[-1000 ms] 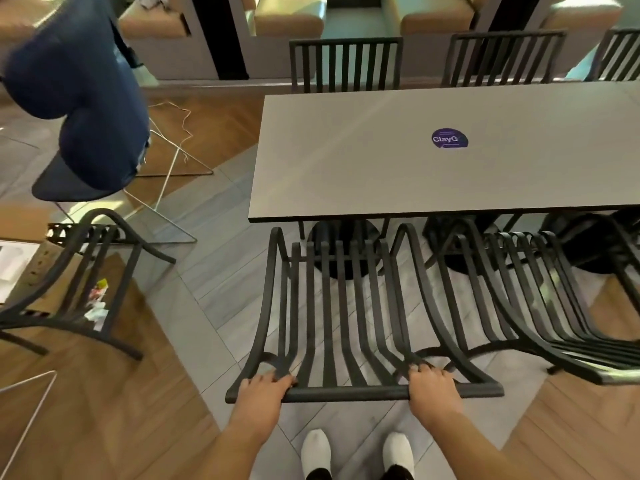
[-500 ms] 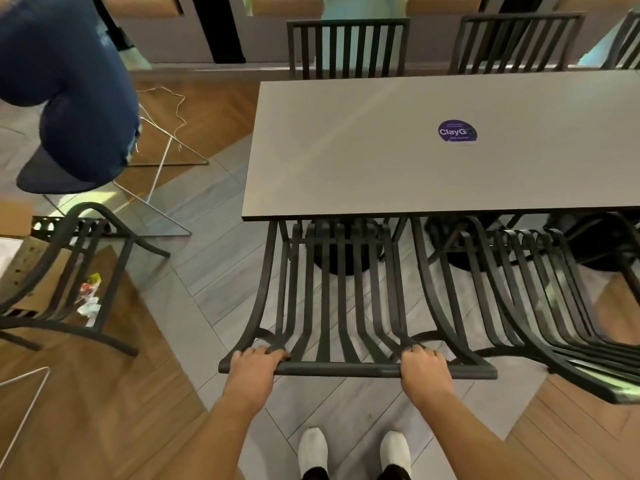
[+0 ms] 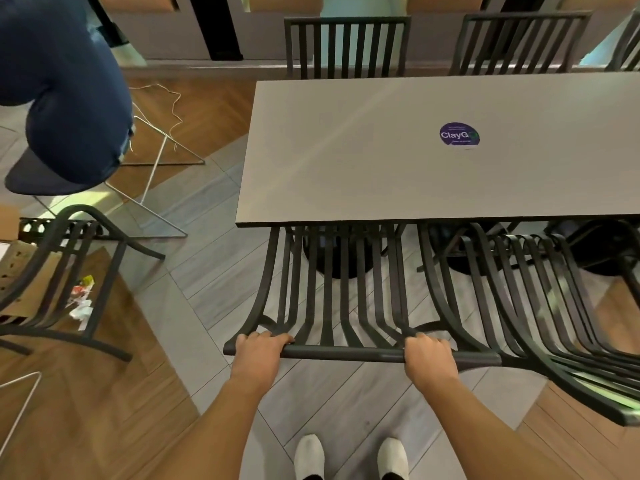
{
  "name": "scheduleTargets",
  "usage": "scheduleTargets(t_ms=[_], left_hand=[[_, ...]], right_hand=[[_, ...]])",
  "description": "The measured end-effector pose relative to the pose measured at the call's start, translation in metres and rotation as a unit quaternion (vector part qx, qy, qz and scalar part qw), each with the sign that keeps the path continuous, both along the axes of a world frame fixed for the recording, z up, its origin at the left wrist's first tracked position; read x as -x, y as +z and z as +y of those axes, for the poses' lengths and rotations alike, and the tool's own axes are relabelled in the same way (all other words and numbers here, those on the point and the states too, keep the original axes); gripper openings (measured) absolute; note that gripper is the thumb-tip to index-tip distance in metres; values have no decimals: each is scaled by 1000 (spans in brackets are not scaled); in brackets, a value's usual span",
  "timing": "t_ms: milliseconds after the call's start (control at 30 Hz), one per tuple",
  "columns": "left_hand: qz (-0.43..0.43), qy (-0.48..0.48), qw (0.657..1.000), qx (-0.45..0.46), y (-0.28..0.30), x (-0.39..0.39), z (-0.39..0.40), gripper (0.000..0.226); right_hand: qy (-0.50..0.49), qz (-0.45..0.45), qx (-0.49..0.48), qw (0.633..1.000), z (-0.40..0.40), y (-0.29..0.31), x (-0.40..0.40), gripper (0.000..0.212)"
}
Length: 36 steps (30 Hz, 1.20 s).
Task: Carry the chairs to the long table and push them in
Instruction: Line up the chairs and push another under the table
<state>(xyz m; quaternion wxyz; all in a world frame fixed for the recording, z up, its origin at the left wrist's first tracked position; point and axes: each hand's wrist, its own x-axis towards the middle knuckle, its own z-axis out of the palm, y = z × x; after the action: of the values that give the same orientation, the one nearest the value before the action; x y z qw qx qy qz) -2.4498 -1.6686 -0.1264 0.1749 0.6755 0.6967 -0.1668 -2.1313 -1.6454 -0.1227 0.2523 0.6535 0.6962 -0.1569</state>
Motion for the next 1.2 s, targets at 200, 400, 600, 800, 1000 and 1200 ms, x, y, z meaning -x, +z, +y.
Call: scheduleTargets(t_ms=[200, 400, 600, 800, 1000, 1200], left_hand=[[2, 1, 1000, 0, 3, -12, 10, 59], [-6, 4, 1000, 7, 6, -30, 11, 56], [-12, 9, 1000, 8, 4, -64, 4, 54], [-10, 16, 1000, 10, 4, -79, 5, 53], [-31, 28, 999, 8, 6, -80, 14, 52], [-38, 24, 999, 15, 7, -72, 17, 53]], right_hand=[[0, 9, 5, 1000, 10, 7, -12, 14], [2, 18, 17, 1000, 12, 14, -28, 16], [5, -1, 13, 1000, 14, 15, -60, 18], [7, 1, 14, 1000, 21, 12, -74, 21], [6, 5, -3, 1000, 32, 8, -76, 17], [20, -14, -2, 1000, 32, 5, -68, 16]])
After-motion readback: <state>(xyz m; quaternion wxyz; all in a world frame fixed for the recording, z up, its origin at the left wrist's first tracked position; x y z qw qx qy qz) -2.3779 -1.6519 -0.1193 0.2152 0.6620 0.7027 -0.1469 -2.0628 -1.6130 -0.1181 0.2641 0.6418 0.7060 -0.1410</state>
